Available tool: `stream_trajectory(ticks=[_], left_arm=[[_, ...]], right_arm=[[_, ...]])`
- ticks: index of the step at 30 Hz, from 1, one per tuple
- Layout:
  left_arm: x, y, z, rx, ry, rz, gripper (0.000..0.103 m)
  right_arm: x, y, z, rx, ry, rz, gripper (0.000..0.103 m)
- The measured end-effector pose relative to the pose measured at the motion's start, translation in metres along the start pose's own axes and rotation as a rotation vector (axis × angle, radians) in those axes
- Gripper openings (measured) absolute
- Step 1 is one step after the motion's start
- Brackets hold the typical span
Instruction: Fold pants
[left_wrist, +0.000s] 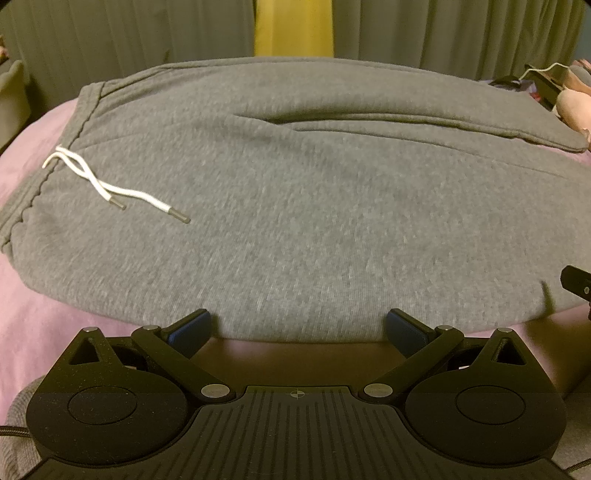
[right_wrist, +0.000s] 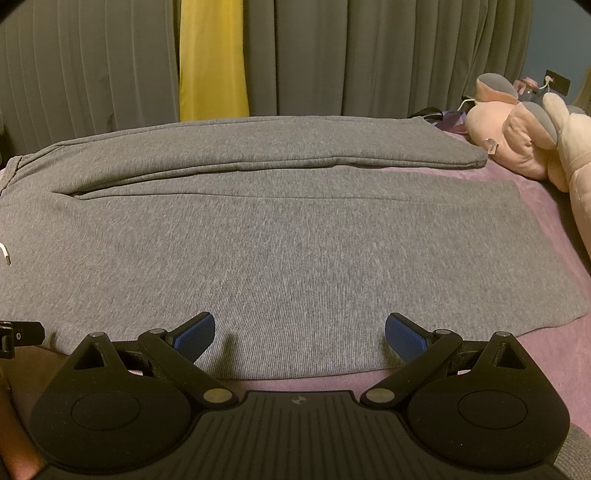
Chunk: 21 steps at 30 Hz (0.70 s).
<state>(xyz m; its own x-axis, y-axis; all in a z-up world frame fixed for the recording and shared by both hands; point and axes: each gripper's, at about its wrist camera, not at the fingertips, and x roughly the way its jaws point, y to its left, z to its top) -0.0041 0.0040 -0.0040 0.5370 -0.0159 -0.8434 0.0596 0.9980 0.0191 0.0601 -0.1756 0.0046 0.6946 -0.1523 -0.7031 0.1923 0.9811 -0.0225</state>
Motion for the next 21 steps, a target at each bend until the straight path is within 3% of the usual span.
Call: stream_trajectory(ticks=[10, 16, 21], left_arm=[[-0.008, 0.005, 0.002, -0.038, -0.030, -0.011, 0.103], [-0.013, 0.009, 0.006, -0.060, -0.054, -0.012, 0.103], [-0.035, 0.023, 0.011, -0.114, -0.148, 0.004, 0.103]], right_arm=[[0.002, -0.005, 0.001, 0.029, 0.023, 0.018, 0.099], [0.013, -0.010, 0.007, 0.094, 0.052, 0.071, 0.099], [0.027, -0.019, 0.017, 0.166, 0.035, 0.080, 0.099]])
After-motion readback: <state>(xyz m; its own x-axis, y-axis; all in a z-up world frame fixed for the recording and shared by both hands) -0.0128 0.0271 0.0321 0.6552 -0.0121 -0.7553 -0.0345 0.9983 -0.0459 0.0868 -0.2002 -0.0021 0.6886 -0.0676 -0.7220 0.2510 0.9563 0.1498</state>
